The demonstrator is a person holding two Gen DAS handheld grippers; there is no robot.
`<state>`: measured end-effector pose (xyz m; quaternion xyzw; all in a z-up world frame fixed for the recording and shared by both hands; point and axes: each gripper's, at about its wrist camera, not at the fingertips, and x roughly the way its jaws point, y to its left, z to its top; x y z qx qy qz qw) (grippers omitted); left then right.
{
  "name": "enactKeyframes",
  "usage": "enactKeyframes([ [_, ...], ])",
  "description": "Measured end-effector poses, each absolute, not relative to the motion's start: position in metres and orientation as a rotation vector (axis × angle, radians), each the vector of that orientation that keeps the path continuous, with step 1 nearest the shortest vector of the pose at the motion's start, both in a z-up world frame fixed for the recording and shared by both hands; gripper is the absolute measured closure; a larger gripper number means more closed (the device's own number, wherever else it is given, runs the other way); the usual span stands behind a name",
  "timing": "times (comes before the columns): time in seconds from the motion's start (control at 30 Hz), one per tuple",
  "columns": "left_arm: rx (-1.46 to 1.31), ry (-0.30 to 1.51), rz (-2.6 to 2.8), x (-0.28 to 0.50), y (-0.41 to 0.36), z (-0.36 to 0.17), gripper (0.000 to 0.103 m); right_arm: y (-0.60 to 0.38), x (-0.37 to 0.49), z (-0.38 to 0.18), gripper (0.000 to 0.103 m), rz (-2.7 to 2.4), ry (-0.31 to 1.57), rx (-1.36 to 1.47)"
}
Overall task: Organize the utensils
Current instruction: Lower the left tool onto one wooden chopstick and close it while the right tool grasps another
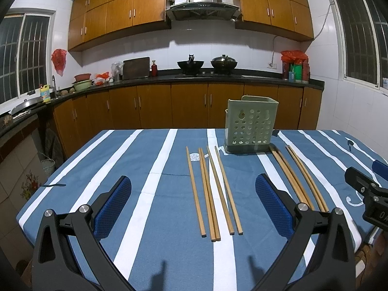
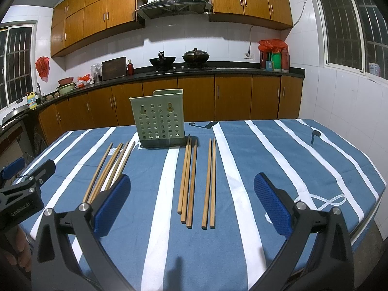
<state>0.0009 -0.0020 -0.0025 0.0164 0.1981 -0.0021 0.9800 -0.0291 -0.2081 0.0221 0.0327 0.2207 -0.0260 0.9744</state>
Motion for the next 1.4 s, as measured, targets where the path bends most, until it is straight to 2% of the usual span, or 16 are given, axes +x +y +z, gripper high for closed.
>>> enactKeyframes([
  [0.2,0.053,0.44,0.006,0.007,0.004,-0.015,0.002,-0.215,-0.024,0.015,0.004,-0.033,0.469,0.082],
  [0.4,0.042,0.566,0.061,0.027,0.02,-0.03,0.002,-0.235,-0.002,-0.003,0.005,-0.065,0.563,0.172],
  [0.47,0.033,0.599,0.076,0.034,0.027,-0.032,0.008,-0.246,0.01,-0.01,0.017,-0.081,0.607,0.204],
  [0.53,0.02,0.637,0.084,0.044,0.035,-0.036,0.014,-0.255,0.025,-0.017,0.036,-0.081,0.661,0.223],
  [0.63,-0.006,0.678,0.075,0.057,0.042,-0.04,0.026,-0.264,0.049,-0.029,0.054,-0.08,0.731,0.249],
  [0.73,-0.041,0.72,0.05,0.067,0.048,-0.044,0.035,-0.267,0.069,-0.038,0.068,-0.071,0.783,0.26],
  [0.87,-0.071,0.771,0.0,0.078,0.05,-0.048,0.047,-0.265,0.089,-0.05,0.077,-0.063,0.845,0.26],
  [0.93,-0.074,0.792,-0.02,0.085,0.046,-0.051,0.051,-0.264,0.096,-0.057,0.086,-0.062,0.875,0.259],
  [1.03,-0.073,0.814,-0.041,0.093,0.042,-0.054,0.056,-0.261,0.098,-0.062,0.094,-0.073,0.876,0.242],
  [1.2,-0.072,0.852,-0.087,0.102,0.033,-0.059,0.07,-0.266,0.101,-0.063,0.095,-0.084,0.873,0.242],
  [1.4,-0.058,0.88,-0.098,0.11,0.027,-0.066,0.077,-0.266,0.102,-0.063,0.095,-0.086,0.868,0.224],
])
